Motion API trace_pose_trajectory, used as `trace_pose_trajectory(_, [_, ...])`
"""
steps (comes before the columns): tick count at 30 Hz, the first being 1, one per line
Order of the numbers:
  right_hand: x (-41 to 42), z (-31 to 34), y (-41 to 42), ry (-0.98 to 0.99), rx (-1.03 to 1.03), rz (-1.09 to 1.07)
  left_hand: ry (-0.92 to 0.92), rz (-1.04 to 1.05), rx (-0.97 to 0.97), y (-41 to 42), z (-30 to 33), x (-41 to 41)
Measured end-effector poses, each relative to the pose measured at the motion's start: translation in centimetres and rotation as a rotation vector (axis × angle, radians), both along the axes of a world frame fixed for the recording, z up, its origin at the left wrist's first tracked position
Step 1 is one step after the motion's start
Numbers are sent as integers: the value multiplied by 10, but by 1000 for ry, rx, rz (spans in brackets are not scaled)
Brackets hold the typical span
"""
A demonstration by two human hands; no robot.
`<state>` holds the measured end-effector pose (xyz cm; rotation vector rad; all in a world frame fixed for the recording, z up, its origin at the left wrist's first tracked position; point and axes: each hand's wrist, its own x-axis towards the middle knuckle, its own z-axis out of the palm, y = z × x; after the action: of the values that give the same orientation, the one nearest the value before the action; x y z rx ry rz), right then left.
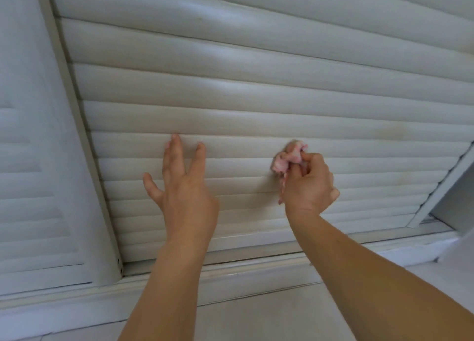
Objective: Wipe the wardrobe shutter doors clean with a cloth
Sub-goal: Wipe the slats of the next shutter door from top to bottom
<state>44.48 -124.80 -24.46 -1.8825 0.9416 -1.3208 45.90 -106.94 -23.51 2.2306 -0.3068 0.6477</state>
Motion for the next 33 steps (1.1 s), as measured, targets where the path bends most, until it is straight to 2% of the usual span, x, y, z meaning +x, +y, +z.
trace_pose_trajectory(2, [-10, 7, -27, -167, 141, -38, 11, 4, 6, 1, 0, 0])
trace_pose_trajectory(4, [-22, 12, -51, -226, 247, 19, 20, 7, 18, 2, 1, 0])
trace_pose_trajectory(6, [-24, 16, -55, -95, 248, 81, 20, 8, 11, 2, 1, 1])
trace_pose_trajectory(7, [-20, 16, -50, -96, 288, 96, 16, 10, 4, 2, 1, 1])
trace_pose_trajectory(11, [8, -6, 3, -53, 146, 1, 9, 16, -1, 0, 0, 1])
trace_pose_trajectory(15, [15, -23, 64, 178, -66, 200, -28, 20, 17, 0, -4, 2])
trace_pose_trajectory(19, [15, -30, 61, 186, -123, 216, -51, 20, 32, 4, -9, 5])
trace_pose_trajectory(22, [7, -28, 38, 139, -72, 154, -35, 20, 65, 5, -9, 4])
trace_pose_trajectory(26, [-4, -26, -1, -4, 147, 11, 7, 18, 110, 6, -6, 2])
trace_pose_trajectory(30, [-21, -16, -38, -92, 423, 136, 46, 7, 132, 6, -3, 0])
trace_pose_trajectory(33, [-17, -12, -41, -83, 337, 60, 63, 2, 134, 6, 0, -2])
